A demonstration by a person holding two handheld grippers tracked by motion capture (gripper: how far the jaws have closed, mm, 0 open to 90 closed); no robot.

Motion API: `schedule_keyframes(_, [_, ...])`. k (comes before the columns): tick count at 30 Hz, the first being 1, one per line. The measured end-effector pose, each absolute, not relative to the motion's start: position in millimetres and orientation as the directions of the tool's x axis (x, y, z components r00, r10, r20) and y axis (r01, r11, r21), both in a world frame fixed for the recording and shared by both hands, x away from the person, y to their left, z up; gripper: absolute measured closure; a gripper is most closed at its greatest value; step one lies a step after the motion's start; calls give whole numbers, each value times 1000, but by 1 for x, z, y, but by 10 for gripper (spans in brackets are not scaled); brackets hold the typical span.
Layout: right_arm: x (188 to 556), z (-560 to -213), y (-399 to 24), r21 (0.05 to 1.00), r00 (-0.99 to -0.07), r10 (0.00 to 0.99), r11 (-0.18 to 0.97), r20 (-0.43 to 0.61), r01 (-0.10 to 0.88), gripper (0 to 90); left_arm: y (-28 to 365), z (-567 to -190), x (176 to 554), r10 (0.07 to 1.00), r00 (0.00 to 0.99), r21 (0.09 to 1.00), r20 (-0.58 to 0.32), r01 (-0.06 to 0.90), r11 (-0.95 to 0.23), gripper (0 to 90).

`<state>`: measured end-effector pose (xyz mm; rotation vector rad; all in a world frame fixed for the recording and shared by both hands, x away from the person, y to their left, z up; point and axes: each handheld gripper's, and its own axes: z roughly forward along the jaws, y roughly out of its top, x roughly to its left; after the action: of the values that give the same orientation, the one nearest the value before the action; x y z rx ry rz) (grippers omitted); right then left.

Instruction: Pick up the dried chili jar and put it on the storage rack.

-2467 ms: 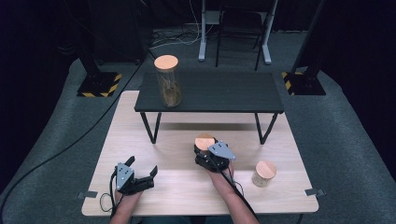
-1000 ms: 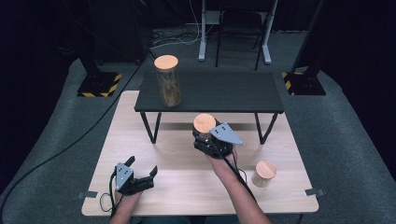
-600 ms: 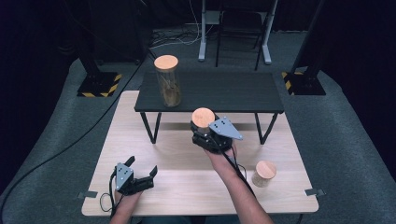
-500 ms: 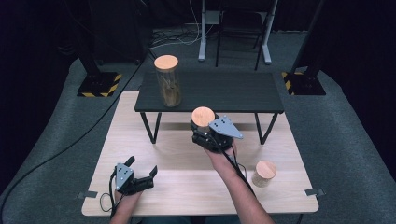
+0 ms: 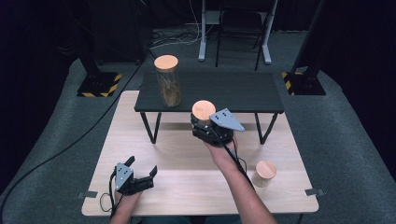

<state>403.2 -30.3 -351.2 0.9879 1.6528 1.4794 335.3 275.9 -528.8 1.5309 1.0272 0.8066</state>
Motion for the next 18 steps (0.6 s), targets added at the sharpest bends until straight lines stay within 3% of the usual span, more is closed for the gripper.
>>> schedule_keyframes(18, [417, -330, -34, 995, -441, 897, 43, 0, 87, 245, 277, -529, 336, 917, 398, 980, -33, 195, -50, 0])
